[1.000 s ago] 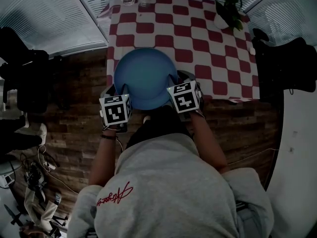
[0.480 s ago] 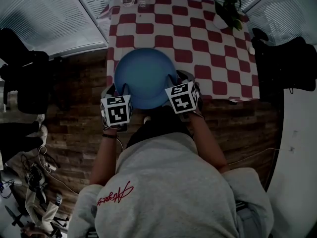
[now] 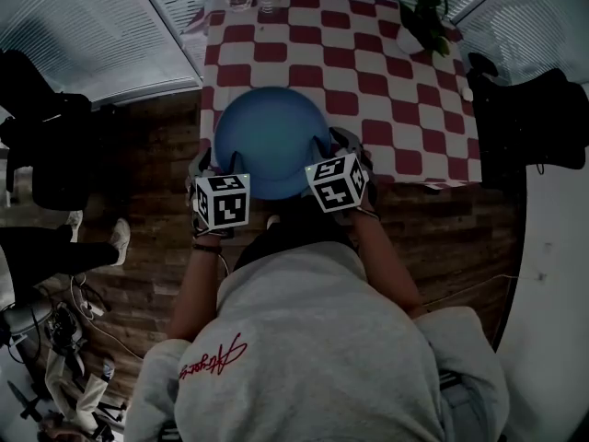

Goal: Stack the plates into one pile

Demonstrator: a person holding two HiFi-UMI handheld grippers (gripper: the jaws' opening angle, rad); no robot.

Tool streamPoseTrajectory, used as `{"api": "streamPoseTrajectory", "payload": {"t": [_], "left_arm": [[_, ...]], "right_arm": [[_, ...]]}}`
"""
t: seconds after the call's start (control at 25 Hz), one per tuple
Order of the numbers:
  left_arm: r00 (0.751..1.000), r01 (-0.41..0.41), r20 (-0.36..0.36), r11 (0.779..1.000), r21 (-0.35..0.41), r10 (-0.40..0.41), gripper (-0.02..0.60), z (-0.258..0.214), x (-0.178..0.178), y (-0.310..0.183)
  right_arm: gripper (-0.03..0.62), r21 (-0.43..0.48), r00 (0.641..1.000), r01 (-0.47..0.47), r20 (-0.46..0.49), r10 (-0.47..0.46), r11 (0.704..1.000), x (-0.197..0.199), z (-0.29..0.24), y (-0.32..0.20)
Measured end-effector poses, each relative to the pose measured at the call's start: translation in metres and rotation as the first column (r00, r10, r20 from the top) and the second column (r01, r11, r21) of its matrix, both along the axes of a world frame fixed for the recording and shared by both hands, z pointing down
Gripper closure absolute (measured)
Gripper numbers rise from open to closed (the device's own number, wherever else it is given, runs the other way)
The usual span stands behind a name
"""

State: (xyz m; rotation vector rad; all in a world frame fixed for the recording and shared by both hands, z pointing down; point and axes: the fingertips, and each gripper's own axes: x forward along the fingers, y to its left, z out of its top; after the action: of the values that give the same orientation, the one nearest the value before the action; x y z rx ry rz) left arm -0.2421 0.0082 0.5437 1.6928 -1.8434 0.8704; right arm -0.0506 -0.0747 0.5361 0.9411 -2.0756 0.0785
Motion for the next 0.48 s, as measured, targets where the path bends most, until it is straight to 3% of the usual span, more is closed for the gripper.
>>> {"api": "streamPoseTrajectory", "payload": {"t": [0.08,0.24,0.48], "left_arm": [[0.999,-0.007,0.033,1.000,0.030,0.006,0.350,-0.0013,-0.0005,-0.0009],[1.000,0.014,-0.020,0.997,0.073,-0.012,0.347,-0.0007,0.0001,0.0000],[1.000,-0.010,-0.026,0.996,0.093,0.013,0.347,-0.0018,0.0043,-0.0005]], "right_arm": [[0.457,0.005,1.000,-0.010,0.028,0.010,1.000,0.0003,-0.0021,-0.0004],[0.451,0.006,0.997,-0.019,0.074,0.019,1.000,0.0005,-0.0042,0.0011],[0.422,0.016,0.992,-0.040,0.118,0.038,0.999,0.0034,-0.0077,0.0016]]}}
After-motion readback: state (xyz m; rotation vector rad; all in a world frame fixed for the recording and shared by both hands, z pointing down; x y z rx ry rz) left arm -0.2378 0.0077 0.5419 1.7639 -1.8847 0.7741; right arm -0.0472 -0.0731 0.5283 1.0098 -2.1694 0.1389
